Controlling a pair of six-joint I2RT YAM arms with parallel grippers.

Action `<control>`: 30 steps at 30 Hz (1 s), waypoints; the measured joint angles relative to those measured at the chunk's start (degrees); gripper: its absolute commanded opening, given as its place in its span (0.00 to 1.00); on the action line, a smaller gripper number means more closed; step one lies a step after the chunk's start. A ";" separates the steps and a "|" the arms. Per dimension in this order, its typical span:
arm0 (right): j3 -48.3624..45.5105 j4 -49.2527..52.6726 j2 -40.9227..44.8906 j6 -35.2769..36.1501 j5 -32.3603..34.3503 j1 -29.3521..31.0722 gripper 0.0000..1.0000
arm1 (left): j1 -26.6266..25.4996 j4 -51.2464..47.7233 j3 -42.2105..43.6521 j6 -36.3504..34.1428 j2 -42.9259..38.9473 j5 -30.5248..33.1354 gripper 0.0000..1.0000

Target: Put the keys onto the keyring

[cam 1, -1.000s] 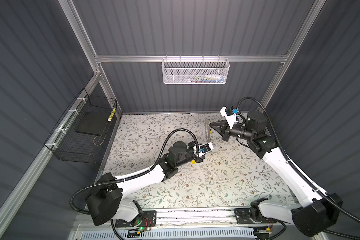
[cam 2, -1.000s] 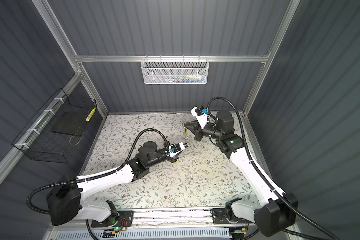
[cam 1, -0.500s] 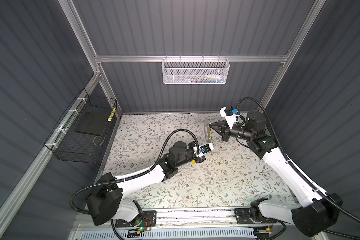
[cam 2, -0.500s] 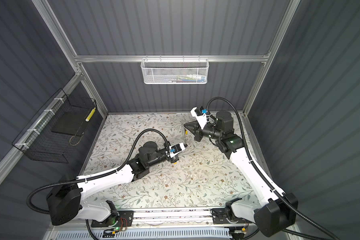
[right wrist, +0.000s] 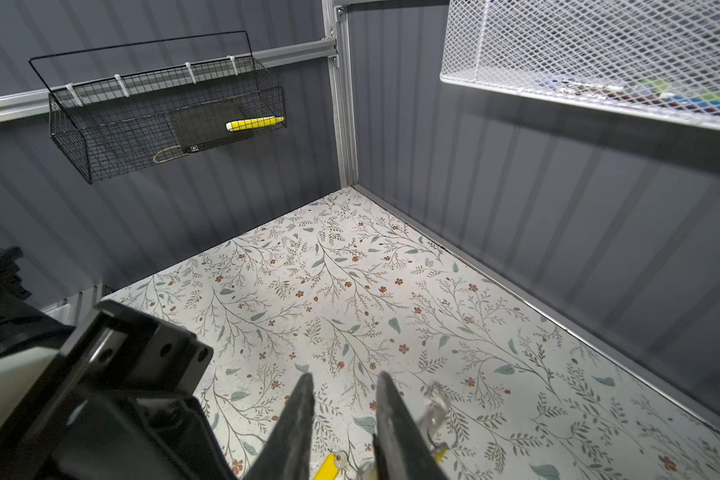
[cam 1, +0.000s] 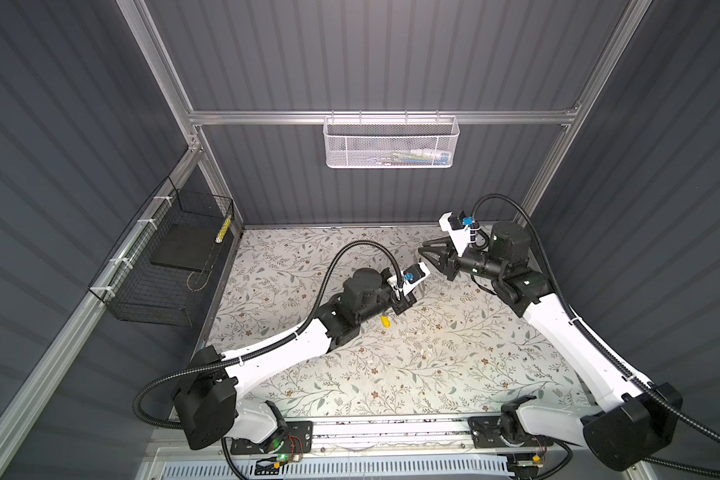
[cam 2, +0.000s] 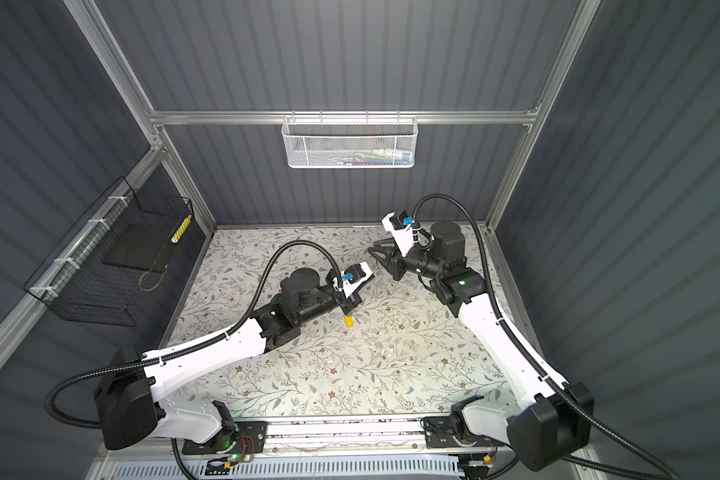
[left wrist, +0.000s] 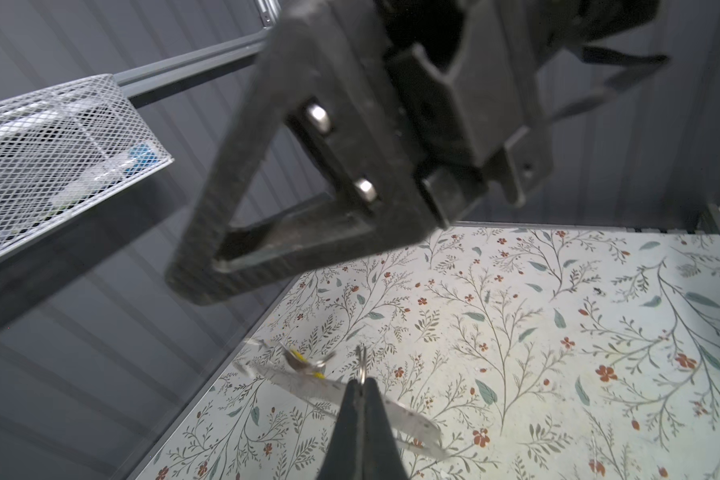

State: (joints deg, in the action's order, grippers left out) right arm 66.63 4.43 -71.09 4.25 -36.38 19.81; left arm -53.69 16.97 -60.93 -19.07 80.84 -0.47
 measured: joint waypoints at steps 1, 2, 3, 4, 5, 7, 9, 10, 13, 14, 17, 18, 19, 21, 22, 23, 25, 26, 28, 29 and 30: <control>-0.09 -0.09 0.00 0.07 0.44 0.00 0.35 | 0.00 -1.20 -0.81 0.90 0.13 0.79 0.00; -0.28 -0.15 0.11 -0.02 0.74 0.00 0.35 | -0.02 -2.32 -1.49 1.86 0.31 1.42 0.00; -0.59 -0.11 0.24 -0.07 0.96 0.00 0.35 | -0.02 -3.32 -2.03 2.60 0.44 1.95 0.00; -1.09 -0.11 0.55 -0.04 1.33 -0.04 0.35 | -0.02 -4.48 -2.71 3.34 0.61 2.82 0.00; -1.70 -0.11 0.94 -0.04 1.70 -0.04 0.36 | -0.13 -5.44 -3.34 3.93 0.85 3.48 0.00; -2.97 -0.11 1.92 -0.20 2.19 -0.04 0.36 | -0.28 -6.82 -4.33 4.87 1.29 4.57 0.00; -4.33 -0.07 3.15 -0.35 2.54 -0.04 0.37 | -0.28 -8.07 -4.70 5.68 1.40 5.46 0.00; -5.14 -0.09 3.91 -0.44 2.86 -0.04 0.38 | -0.28 -8.57 -4.76 5.99 1.42 5.95 0.00; -7.72 -0.24 6.49 -0.83 3.82 -0.04 0.43 | -0.26 -10.73 -5.68 6.51 1.49 6.95 0.00; -8.81 -0.35 7.52 -0.90 3.91 -0.04 0.45 | -0.22 -11.37 -6.08 6.69 1.49 7.23 0.00; -11.76 -0.90 10.08 -1.05 3.65 -0.07 0.47 | -0.22 -13.79 -8.09 6.73 1.75 8.13 0.00; -12.46 -1.27 10.45 -1.09 3.28 -0.07 0.47 | -0.22 -14.58 -8.94 6.73 1.99 8.41 0.00; -13.29 -1.68 10.78 -1.25 2.84 -0.04 0.48 | -0.22 -15.32 -9.84 6.75 2.29 8.72 0.00; -14.67 -2.40 11.04 -1.49 1.66 -0.04 0.49 | -0.22 -16.59 -11.37 6.93 2.86 9.29 0.00; -15.30 -3.06 11.06 -1.79 1.05 -0.04 0.50 | -0.22 -17.27 -11.93 6.99 3.10 9.49 0.00; -15.91 -3.67 11.04 -2.10 0.28 -0.04 0.50 | -0.22 -17.64 -12.22 7.17 3.21 9.57 0.00; -16.76 -4.57 10.97 -2.62 -1.01 0.00 0.50 | -0.22 -18.32 -12.33 7.43 3.30 9.73 0.00; -17.05 -4.98 10.82 -2.82 -1.51 0.02 0.50 | -0.22 -18.75 -12.33 7.58 3.34 9.75 0.00; -17.27 -5.92 10.27 -3.19 -2.34 0.22 0.51 | -0.22 -19.43 -12.44 7.80 3.45 9.73 0.00; -17.27 -6.49 9.81 -3.45 -2.67 0.31 0.51 | -0.22 -19.71 -12.61 7.82 3.58 9.75 0.00; -17.27 -6.95 9.42 -3.50 -2.80 0.39 0.50 | -0.22 -19.82 -12.79 7.87 3.69 9.73 0.00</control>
State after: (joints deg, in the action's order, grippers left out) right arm 49.36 -2.52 -61.67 0.75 -39.18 20.21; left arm -53.91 -2.85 -73.71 -11.20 84.53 9.26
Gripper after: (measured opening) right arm 0.507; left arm 0.042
